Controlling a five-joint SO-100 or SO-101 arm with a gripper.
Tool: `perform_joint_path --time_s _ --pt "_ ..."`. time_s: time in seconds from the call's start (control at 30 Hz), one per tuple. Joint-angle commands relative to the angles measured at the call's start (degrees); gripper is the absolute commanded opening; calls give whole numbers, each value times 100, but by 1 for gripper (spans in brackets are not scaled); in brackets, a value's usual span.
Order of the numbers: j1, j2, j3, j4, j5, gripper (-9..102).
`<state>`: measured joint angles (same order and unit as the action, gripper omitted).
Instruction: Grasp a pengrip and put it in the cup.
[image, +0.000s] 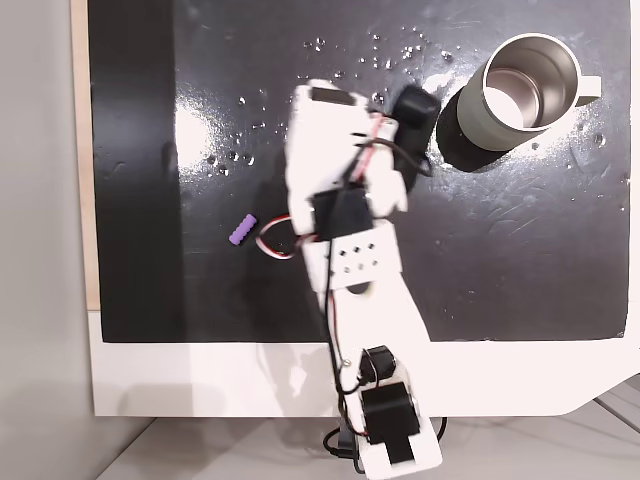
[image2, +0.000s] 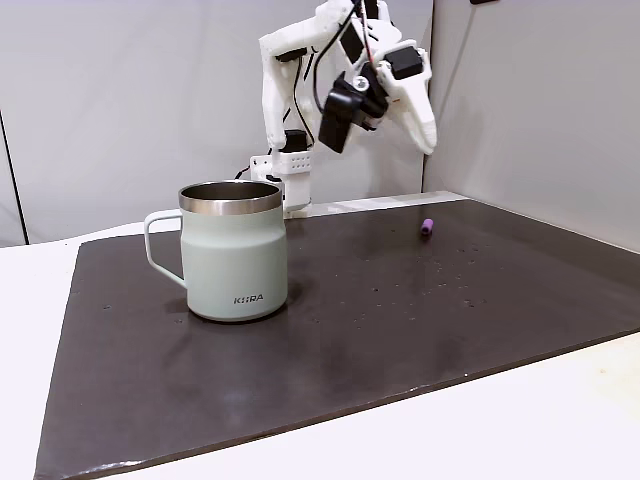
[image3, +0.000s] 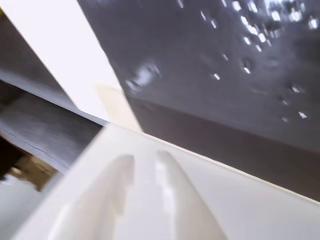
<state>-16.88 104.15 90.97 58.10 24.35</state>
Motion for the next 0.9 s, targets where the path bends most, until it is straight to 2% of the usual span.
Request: perform_joint_path --time_s 0.0,0.23,0.4,0.6,0.73,0.87 --pt "-703 -123 -431 79 62 0" --pt "-1863 -439 -220 132 -492 0" --pt "-2391 -835 -308 738 -896 0" --pt "-2417 -993 -202 1670 -896 5" --pt "-2338 -1336 -457 2391 -993 16" --pt "-2338 -1670 -492 2769 -1151 20"
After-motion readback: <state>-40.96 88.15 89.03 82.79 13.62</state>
